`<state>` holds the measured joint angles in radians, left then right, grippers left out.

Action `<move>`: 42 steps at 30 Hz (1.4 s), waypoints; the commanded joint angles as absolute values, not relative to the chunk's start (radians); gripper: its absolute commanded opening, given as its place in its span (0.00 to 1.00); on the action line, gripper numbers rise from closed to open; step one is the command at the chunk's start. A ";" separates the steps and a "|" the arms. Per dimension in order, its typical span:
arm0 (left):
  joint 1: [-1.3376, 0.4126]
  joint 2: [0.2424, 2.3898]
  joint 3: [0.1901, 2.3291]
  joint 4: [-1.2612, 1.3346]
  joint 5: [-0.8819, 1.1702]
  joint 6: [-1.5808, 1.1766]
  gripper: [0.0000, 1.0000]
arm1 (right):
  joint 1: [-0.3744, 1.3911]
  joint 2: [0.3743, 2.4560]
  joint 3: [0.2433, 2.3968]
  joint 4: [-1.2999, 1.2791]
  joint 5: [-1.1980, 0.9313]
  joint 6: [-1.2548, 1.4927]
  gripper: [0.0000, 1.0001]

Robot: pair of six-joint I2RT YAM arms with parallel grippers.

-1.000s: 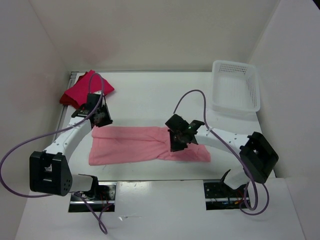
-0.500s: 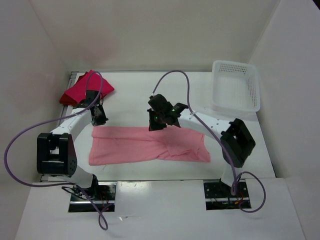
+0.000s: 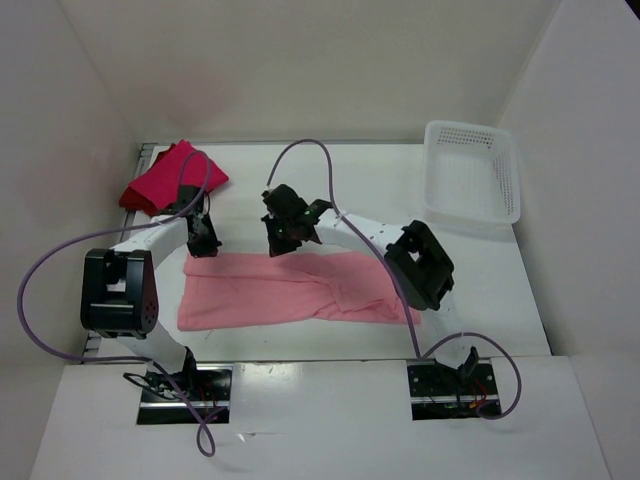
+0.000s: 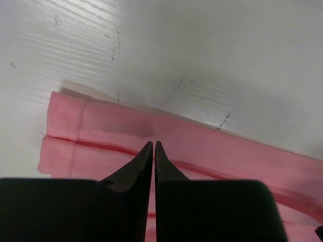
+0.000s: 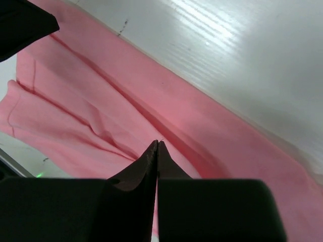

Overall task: Fold and stack the t-shirts
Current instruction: Fold the other side of the tshirt into a rectangle

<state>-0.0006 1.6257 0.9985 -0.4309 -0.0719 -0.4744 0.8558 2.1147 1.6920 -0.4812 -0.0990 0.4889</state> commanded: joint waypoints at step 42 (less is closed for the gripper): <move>0.040 1.692 1.008 -0.399 -0.090 -0.476 0.14 | 1.033 2.065 1.608 -0.548 0.152 0.413 0.00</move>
